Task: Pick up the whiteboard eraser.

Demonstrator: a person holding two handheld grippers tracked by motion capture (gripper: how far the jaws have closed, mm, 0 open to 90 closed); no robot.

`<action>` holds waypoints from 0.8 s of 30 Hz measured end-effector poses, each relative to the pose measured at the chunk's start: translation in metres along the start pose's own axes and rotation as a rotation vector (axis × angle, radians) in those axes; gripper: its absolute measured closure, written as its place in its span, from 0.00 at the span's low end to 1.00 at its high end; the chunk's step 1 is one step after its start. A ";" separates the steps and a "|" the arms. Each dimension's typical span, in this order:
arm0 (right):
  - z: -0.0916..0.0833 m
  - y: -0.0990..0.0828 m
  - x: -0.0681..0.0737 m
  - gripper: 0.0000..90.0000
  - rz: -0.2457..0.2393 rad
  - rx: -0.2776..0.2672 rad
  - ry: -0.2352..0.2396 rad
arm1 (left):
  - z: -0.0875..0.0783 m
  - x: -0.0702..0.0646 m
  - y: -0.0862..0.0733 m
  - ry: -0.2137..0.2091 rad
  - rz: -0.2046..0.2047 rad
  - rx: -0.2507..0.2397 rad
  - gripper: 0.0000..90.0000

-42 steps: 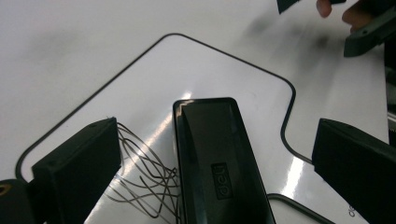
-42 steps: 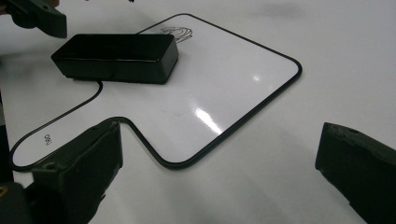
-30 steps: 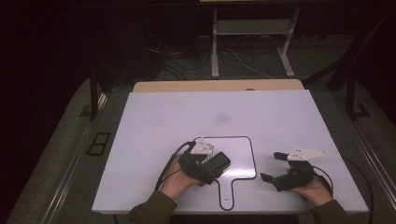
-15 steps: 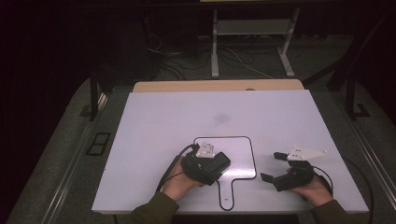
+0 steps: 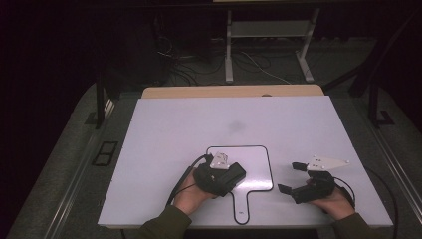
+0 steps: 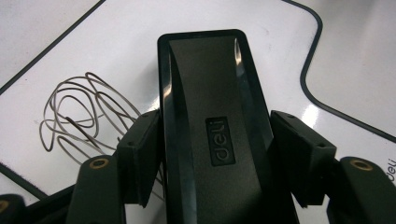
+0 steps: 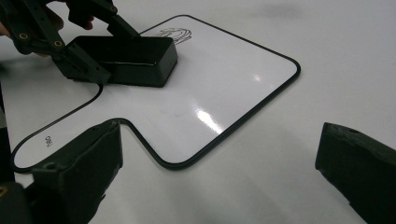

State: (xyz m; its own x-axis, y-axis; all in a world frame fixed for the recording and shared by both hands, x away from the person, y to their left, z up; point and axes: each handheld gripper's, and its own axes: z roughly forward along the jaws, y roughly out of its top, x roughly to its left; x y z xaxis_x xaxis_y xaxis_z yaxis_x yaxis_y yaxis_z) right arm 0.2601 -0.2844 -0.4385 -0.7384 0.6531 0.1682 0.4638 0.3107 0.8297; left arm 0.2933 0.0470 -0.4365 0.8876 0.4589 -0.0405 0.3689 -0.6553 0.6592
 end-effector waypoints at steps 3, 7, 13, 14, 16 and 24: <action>0.000 0.000 0.000 0.00 0.000 0.000 -0.001 | 0.000 0.000 0.000 -0.003 0.001 0.001 0.41; 0.000 0.000 0.000 0.00 0.000 -0.001 -0.001 | -0.001 0.001 0.000 -0.002 -0.003 0.007 0.42; 0.000 0.000 0.000 0.00 -0.001 -0.002 0.001 | -0.001 0.002 0.001 -0.011 -0.013 0.007 0.44; 0.000 0.000 0.000 0.00 -0.001 -0.002 0.001 | -0.001 0.003 0.000 -0.011 -0.007 0.007 0.44; -0.001 0.000 0.000 0.00 0.000 -0.003 0.002 | -0.002 0.003 0.000 -0.015 -0.004 0.007 0.44; -0.001 0.000 0.000 0.00 0.003 -0.003 0.003 | -0.003 0.003 0.000 -0.041 -0.019 -0.009 0.44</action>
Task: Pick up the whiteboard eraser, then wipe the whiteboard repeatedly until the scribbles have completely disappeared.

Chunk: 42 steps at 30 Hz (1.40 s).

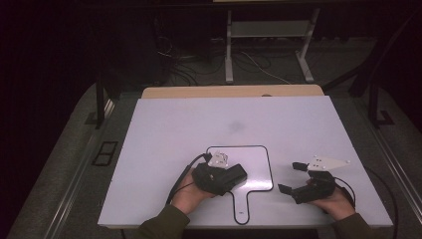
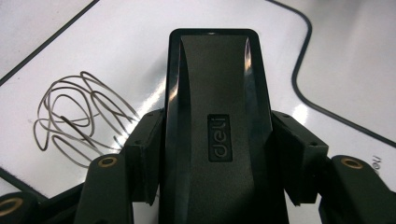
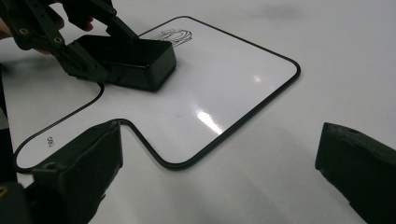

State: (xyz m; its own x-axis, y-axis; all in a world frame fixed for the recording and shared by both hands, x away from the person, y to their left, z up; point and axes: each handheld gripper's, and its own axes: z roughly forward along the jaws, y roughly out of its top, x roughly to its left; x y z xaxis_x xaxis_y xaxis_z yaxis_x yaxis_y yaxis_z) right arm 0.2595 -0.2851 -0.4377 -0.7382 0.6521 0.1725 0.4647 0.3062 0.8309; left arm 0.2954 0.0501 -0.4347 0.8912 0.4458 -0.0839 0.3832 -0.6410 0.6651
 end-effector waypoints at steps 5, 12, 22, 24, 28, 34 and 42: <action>0.000 0.000 0.000 0.00 0.000 0.000 -0.001 | -0.004 0.000 0.000 -0.011 0.003 -0.015 0.44; 0.000 0.000 0.000 0.00 0.000 0.000 -0.001 | -0.014 0.004 0.002 -0.021 0.003 -0.041 0.44; 0.000 0.000 0.000 0.00 -0.003 0.000 0.000 | -0.030 0.016 -0.001 -0.015 -0.019 -0.085 0.44; 0.000 0.000 0.000 0.00 -0.004 0.000 -0.001 | -0.033 0.018 -0.001 -0.013 -0.024 -0.093 0.44; 0.000 0.000 0.000 0.00 -0.002 0.000 -0.003 | -0.035 0.022 0.000 -0.024 -0.026 -0.090 0.44; 0.000 -0.001 0.000 0.00 0.000 0.001 -0.003 | -0.037 0.027 0.003 0.012 -0.001 -0.081 0.44; 0.001 0.000 -0.001 0.00 0.008 0.003 -0.002 | -0.034 0.046 0.012 0.023 -0.011 -0.063 0.44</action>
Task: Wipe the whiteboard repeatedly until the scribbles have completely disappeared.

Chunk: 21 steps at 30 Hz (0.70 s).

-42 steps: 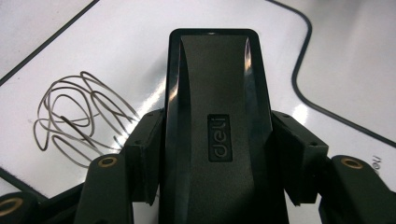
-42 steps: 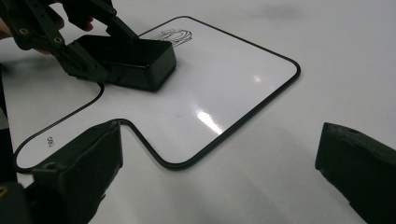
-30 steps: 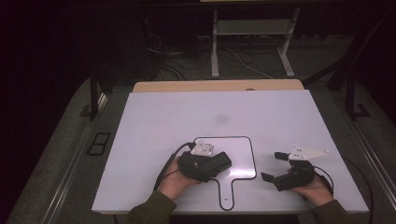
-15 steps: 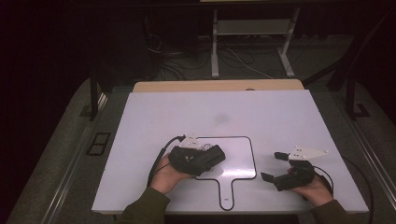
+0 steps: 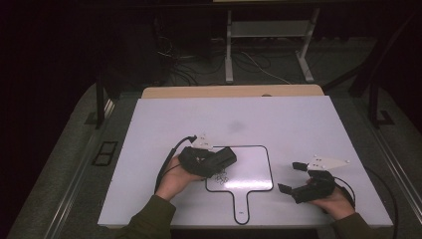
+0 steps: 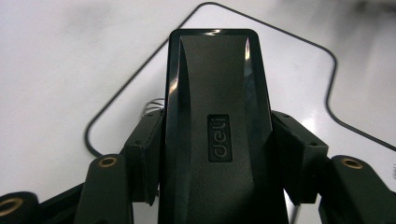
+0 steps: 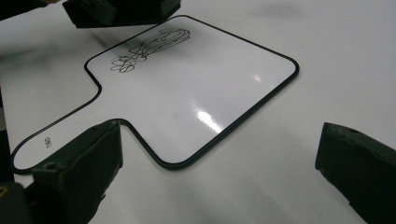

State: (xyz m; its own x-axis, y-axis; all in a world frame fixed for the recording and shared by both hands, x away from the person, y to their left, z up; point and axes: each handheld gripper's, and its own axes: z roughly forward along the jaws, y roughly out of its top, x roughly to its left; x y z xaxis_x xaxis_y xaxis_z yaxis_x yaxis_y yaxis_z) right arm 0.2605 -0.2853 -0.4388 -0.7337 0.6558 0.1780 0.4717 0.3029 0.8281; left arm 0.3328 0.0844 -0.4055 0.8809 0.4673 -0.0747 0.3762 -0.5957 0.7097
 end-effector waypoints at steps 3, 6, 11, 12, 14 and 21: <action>0.000 0.000 0.000 0.00 -0.002 0.000 0.000 | 0.003 0.008 0.005 0.008 -0.004 0.009 0.44; 0.000 0.000 0.000 0.00 -0.001 0.000 -0.001 | 0.005 0.014 0.009 0.022 -0.004 0.018 0.44; 0.000 0.000 -0.001 0.00 0.002 0.000 -0.001 | 0.012 0.026 0.015 0.024 -0.024 0.041 0.44; 0.000 0.000 -0.001 0.00 0.002 0.000 -0.001 | 0.014 0.028 0.016 0.027 -0.019 0.047 0.44; 0.000 -0.001 -0.001 0.00 0.000 -0.001 -0.002 | 0.018 0.032 0.016 0.028 -0.031 0.045 0.44; 0.001 -0.001 -0.001 0.00 0.003 0.001 0.000 | 0.031 0.044 0.014 0.052 -0.030 0.065 0.44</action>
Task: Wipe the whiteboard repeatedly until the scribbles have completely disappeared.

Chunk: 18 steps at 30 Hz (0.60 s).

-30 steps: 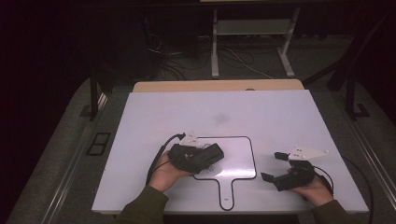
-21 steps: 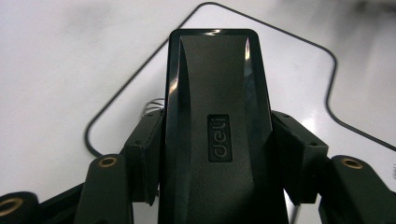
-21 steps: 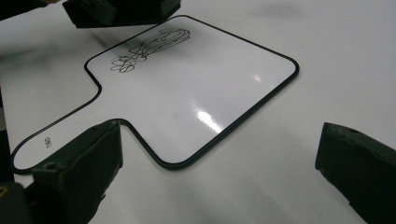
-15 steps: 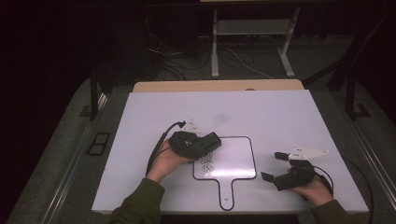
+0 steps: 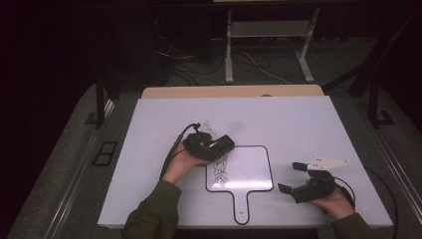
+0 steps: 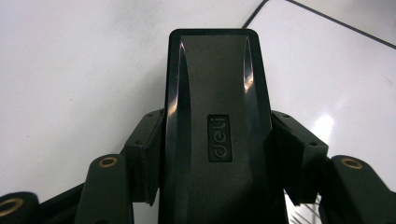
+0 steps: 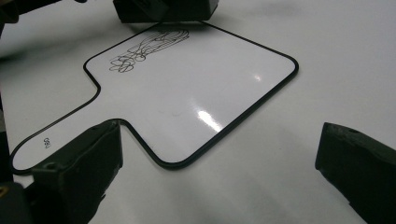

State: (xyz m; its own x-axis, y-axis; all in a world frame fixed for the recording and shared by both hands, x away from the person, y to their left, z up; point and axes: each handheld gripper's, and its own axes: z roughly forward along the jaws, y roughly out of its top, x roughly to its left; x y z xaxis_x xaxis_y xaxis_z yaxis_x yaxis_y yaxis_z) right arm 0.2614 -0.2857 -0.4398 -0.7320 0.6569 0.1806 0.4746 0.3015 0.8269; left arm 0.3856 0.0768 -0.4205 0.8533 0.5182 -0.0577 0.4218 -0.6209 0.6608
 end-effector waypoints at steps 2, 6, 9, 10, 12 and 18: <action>0.000 0.000 0.000 0.00 0.000 0.000 0.000 | 0.003 0.002 -0.001 0.007 -0.010 -0.003 0.44; 0.000 0.000 0.001 0.00 -0.005 0.001 0.002 | 0.008 0.005 -0.002 0.009 -0.005 0.008 0.44; 0.000 0.000 0.001 0.00 -0.004 0.001 0.002 | 0.010 0.003 -0.002 0.013 0.004 0.024 0.44; 0.000 0.000 0.001 0.00 -0.005 0.001 0.002 | 0.011 0.003 -0.002 0.014 0.008 0.026 0.44; 0.000 0.000 0.001 0.00 -0.006 -0.001 0.002 | 0.012 0.002 -0.002 0.019 0.013 0.034 0.44; -0.001 0.000 0.000 0.00 -0.007 -0.001 0.000 | 0.013 0.001 -0.003 0.026 0.022 0.042 0.44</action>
State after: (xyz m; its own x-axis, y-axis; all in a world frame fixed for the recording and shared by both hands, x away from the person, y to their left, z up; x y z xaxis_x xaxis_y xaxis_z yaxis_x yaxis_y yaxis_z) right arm 0.2608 -0.2859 -0.4395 -0.7353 0.6549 0.1743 0.4687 0.3056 0.8288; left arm 0.3892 0.0715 -0.4326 0.8545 0.5188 -0.0239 0.4159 -0.6559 0.6300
